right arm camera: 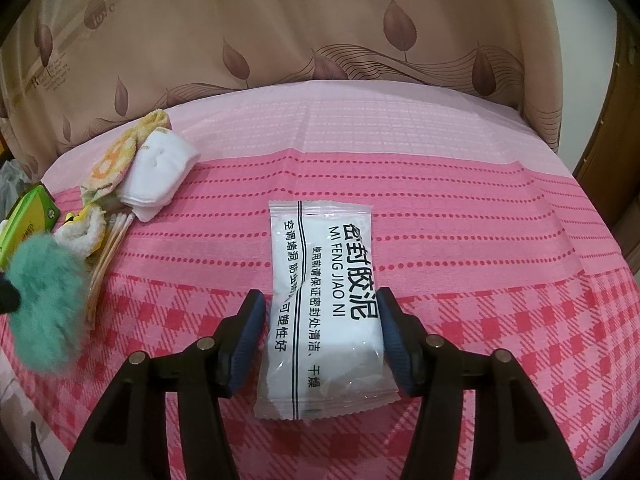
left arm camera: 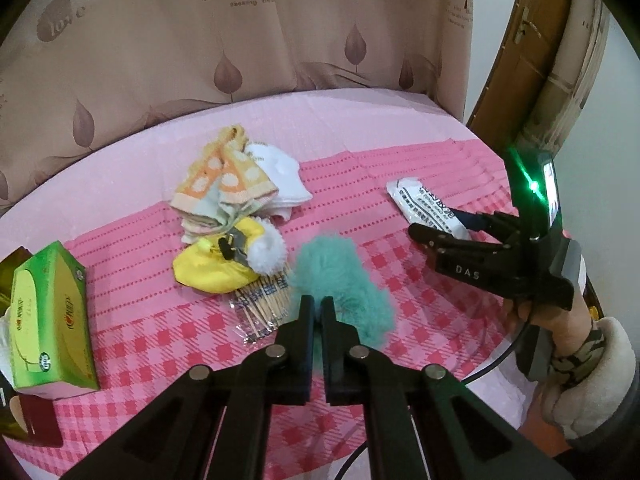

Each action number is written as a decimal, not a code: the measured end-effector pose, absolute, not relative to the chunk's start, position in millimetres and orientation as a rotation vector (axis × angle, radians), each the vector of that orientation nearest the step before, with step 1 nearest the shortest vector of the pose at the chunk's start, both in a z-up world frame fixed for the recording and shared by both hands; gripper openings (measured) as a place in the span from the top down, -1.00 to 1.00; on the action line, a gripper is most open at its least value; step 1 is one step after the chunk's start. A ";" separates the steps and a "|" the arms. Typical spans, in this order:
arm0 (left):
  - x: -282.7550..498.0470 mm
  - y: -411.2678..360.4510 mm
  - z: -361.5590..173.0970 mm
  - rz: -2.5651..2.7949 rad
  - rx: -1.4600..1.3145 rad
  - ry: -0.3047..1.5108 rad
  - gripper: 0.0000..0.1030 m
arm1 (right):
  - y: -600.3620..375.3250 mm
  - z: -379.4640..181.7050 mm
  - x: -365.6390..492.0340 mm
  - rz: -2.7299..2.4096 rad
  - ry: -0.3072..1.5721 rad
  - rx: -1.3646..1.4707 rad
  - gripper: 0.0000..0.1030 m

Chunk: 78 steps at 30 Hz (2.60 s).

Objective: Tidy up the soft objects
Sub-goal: 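Grasp the teal fluffy pom with the left tool and lift it, then carry the teal pom into the gold tray and open the left tool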

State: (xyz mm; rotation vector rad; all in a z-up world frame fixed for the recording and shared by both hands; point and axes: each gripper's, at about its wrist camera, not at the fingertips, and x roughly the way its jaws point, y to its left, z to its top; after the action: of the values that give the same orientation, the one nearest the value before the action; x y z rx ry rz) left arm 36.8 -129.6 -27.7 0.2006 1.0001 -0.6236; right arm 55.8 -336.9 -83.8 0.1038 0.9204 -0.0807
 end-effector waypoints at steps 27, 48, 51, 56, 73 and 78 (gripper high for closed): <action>70.3 -13.0 30.2 -0.299 0.134 0.875 0.95 | -336.9 -84.1 56.5 -0.085 0.924 0.093 -0.07; 111.9 144.5 25.7 0.072 0.078 0.895 0.95 | -336.3 -85.0 56.5 -0.089 0.926 0.083 -0.07; 120.5 161.8 20.7 0.109 0.071 0.911 0.95 | -336.9 -84.8 55.8 -0.089 0.927 0.080 -0.07; 137.4 188.3 6.1 0.148 0.056 0.943 0.95 | -337.6 -84.8 55.3 -0.091 0.928 0.074 -0.07; 181.5 219.4 -25.4 0.190 0.015 1.004 0.95 | -337.1 -85.4 56.0 -0.096 0.930 0.066 -0.08; 178.9 220.5 -30.6 0.169 0.003 1.016 0.85 | -337.1 -85.6 56.2 -0.096 0.931 0.066 -0.09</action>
State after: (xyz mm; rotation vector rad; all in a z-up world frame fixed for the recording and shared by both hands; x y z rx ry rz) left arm 178.9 220.5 -30.6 0.0034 1.0162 0.1685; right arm 56.2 -337.1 -85.6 0.0656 0.9310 -0.0965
